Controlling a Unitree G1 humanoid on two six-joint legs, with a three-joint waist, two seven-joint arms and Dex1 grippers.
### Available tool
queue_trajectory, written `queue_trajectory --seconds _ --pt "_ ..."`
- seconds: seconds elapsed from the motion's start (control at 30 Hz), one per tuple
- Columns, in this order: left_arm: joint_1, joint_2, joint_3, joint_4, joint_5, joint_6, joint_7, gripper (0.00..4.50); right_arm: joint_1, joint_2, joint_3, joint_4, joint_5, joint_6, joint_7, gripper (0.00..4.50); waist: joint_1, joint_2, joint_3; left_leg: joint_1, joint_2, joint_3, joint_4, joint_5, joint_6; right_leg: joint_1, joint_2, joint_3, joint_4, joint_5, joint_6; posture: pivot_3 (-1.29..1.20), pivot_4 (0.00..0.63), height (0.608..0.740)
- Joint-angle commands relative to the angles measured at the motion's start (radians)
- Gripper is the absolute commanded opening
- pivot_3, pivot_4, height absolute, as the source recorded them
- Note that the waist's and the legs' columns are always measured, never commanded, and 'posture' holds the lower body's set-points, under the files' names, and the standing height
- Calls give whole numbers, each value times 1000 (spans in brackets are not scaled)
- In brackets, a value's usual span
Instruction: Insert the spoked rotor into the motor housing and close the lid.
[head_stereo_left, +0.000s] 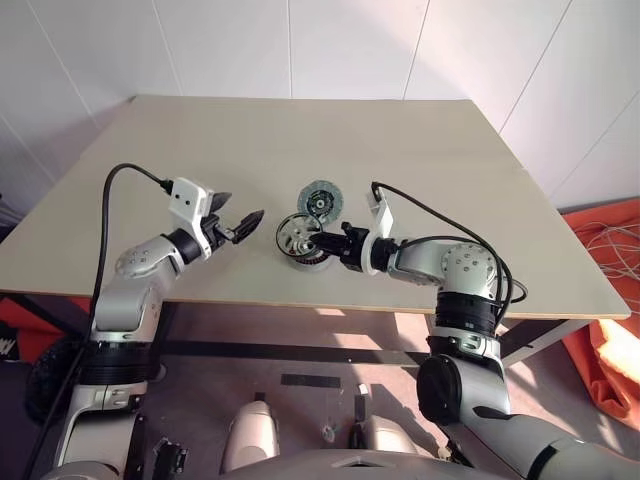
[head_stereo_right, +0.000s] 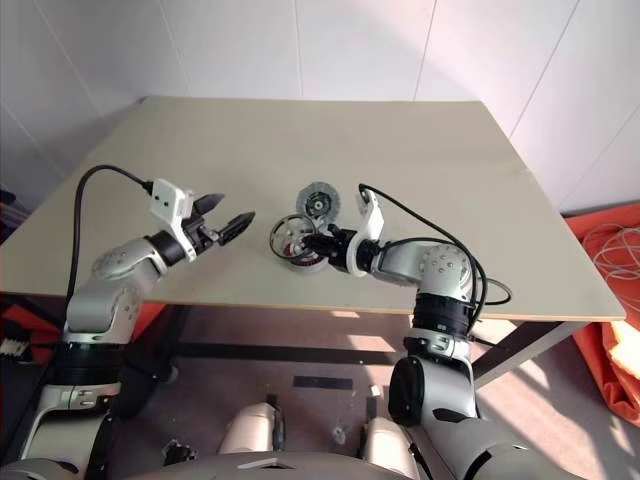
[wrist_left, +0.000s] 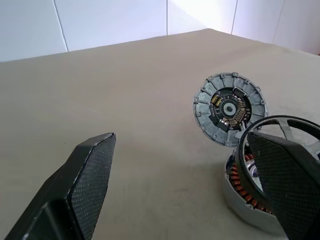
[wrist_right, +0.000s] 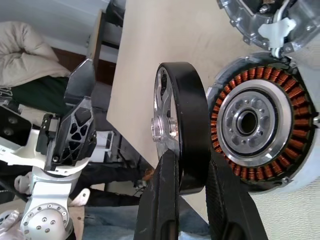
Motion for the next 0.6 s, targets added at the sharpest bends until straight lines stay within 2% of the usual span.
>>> queue_trajectory --seconds 0.03,0.33,0.6 --pt "3 7 15 -24 0 -32 6 4500 -27 -21 -1 17 -30 -31 -2 753 1 0 0 0 0 0 0 0 0 0 0 0 0 0 0 0 0 740" --pt "0 1 0 -8 13 -54 12 4500 -12 -31 9 18 -72 -46 25 753 0 0 0 1 0 0 0 1 -2 0 0 0 2 0 0 0 0 740" --pt "-4 0 -2 -4 19 -57 13 4500 -14 6 7 -26 -66 -34 23 753 -1 0 0 1 0 0 0 2 -3 0 0 0 3 0 0 0 0 740"
